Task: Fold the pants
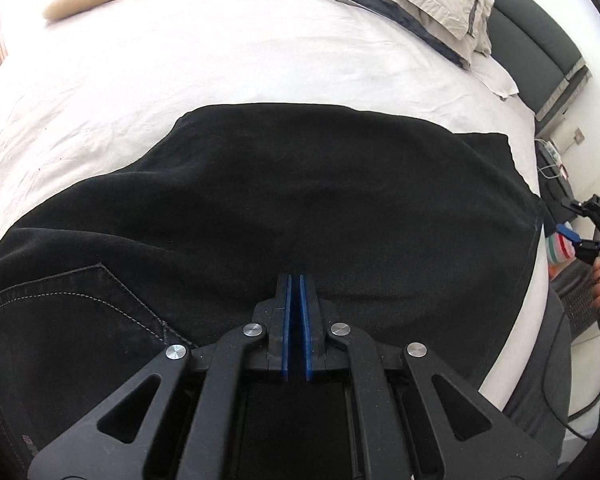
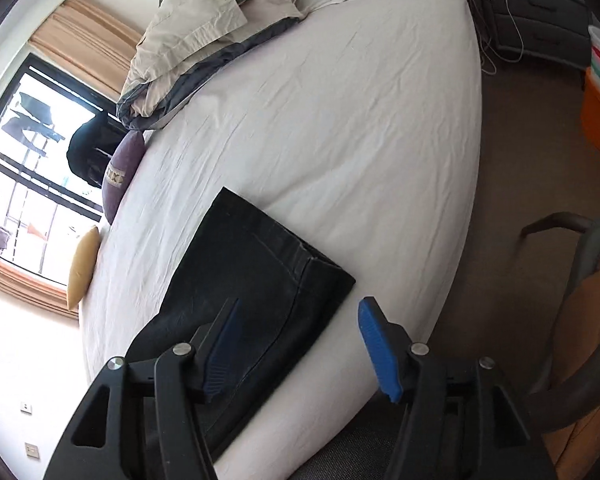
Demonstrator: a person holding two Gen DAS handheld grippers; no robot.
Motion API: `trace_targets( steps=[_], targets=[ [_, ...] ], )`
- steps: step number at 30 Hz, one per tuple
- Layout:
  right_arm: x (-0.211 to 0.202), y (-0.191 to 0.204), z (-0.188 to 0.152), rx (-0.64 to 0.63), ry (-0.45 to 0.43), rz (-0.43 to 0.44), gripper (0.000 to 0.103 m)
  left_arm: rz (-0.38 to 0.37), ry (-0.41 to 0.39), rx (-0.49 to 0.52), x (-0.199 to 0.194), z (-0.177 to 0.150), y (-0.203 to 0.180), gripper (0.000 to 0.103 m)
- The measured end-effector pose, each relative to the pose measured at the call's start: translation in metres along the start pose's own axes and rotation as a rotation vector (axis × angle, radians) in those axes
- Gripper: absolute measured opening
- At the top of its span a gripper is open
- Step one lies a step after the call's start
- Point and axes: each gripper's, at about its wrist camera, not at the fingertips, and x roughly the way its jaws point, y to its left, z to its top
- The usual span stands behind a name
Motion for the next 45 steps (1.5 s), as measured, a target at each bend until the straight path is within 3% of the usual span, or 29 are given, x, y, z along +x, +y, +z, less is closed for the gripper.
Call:
trace_targets(
  steps=[2,5,10,17,20,27,31,36,39,42,45],
  targets=[
    [0.013,-0.005,-0.004,0.041,0.037,0.019,0.062,-0.030,0.001,0.002,0.002,0.000,-0.007,0.005],
    [0.024,-0.010,-0.005,0.080,0.069,0.042,0.062,-0.013,0.017,0.012,0.010,-0.003,-0.012,0.005],
    [0.036,-0.015,-0.003,0.139,0.064,0.108,0.062,-0.100,0.048,-0.092,0.020,-0.001,0.001,0.005],
    [0.050,-0.030,0.002,0.247,0.028,0.208,0.051,-0.078,0.033,-0.082,0.017,-0.004,0.004,0.005],
    [0.052,-0.034,0.002,0.268,0.012,0.235,0.046,-0.085,0.034,-0.086,0.018,-0.006,0.007,0.005],
    [0.053,-0.045,0.001,0.313,-0.004,0.277,0.016,-0.093,0.031,-0.091,0.019,-0.007,0.008,0.005],
    [0.047,-0.037,0.000,0.291,-0.034,0.264,0.014,-0.095,0.030,-0.096,0.019,-0.008,0.010,0.005],
    [0.036,-0.008,0.003,0.169,-0.081,0.190,0.013,-0.108,0.027,-0.117,0.018,-0.009,0.015,0.005],
    [0.025,0.032,0.002,0.008,-0.107,0.136,0.013,-0.116,0.025,-0.125,0.018,-0.010,0.018,0.005],
    [0.018,0.098,-0.018,-0.257,-0.119,0.093,0.013,-0.126,0.023,-0.134,0.019,-0.010,0.022,0.005],
    [0.022,0.185,-0.076,-0.650,-0.083,0.073,0.013,-0.135,0.020,-0.141,0.019,-0.011,0.024,0.005]
  ],
)
